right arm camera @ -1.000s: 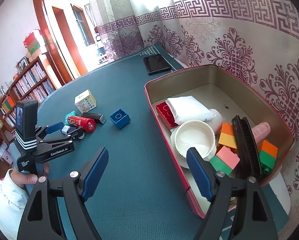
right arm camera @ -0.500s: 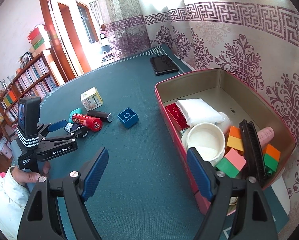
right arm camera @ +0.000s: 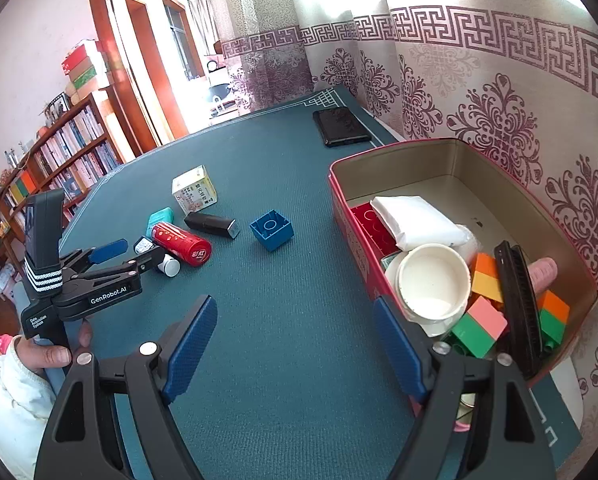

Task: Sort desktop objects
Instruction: 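Grasp the blue KOSE bottle with the left tool, then grasp the blue Lego brick with right tool while left tool holds the bottle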

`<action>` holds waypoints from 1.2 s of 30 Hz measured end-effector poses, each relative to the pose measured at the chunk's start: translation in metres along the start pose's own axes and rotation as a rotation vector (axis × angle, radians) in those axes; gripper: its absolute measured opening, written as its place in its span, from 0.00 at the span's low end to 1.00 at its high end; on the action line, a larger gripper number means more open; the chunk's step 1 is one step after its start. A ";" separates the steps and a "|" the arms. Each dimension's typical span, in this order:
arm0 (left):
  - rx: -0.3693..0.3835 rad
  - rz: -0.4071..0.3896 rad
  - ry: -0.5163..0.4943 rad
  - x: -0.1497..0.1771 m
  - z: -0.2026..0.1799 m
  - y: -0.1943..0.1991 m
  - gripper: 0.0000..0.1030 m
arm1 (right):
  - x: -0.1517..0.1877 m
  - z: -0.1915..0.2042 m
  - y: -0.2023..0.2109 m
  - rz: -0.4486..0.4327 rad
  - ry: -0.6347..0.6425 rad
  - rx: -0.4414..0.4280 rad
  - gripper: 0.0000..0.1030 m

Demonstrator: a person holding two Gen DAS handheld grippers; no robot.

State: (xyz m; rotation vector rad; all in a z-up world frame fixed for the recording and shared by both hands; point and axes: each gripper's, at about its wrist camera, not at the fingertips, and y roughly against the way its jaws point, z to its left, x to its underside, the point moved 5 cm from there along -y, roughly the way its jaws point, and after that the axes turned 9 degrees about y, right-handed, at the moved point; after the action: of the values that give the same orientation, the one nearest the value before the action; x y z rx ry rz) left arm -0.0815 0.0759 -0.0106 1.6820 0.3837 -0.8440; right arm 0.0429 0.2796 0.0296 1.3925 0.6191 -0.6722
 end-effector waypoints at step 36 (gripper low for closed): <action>-0.028 -0.073 0.102 -0.007 0.019 0.023 0.89 | -0.034 0.032 -0.055 0.090 0.121 -0.058 0.75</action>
State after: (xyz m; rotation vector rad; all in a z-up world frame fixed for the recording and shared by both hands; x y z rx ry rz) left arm -0.0775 0.0522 0.0091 1.6977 0.5280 -0.8045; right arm -0.0205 0.2464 0.0208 1.4053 0.6621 -0.4969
